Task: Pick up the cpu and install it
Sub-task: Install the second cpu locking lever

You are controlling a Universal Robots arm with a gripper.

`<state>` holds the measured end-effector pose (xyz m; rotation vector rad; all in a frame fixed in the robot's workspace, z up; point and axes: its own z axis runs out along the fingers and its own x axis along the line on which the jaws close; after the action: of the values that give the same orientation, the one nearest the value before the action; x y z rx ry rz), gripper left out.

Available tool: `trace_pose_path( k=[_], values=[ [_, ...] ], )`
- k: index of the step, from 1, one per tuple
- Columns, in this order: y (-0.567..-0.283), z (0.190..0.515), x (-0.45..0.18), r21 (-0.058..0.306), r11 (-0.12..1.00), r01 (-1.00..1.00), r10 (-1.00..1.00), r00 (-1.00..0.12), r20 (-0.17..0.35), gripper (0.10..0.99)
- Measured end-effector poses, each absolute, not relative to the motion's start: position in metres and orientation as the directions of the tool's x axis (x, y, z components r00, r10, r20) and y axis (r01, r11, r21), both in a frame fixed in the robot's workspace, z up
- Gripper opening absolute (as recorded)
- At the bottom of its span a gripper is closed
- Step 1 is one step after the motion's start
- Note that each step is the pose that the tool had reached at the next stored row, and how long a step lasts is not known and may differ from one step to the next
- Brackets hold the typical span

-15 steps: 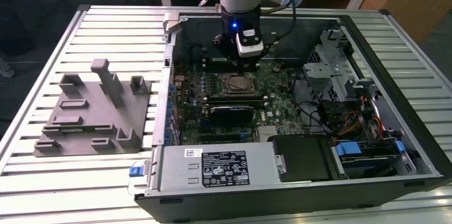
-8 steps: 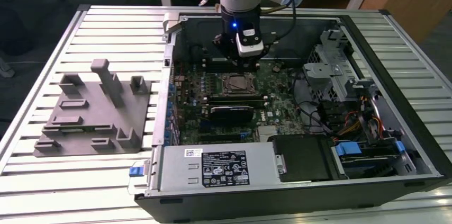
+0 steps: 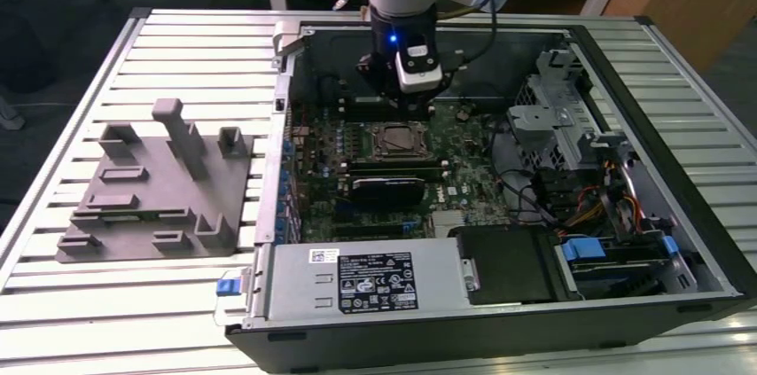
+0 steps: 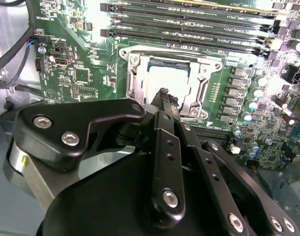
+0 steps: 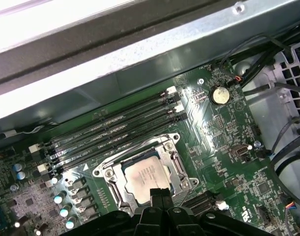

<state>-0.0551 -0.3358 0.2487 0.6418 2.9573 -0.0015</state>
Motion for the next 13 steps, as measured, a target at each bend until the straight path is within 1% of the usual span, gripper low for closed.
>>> trace_pose_path(
  k=[13],
  values=[
    [-0.336, 0.26, -0.055, 0.024, 0.91, 0.413, 0.413, -0.904, -0.113, 0.106]
  ],
)
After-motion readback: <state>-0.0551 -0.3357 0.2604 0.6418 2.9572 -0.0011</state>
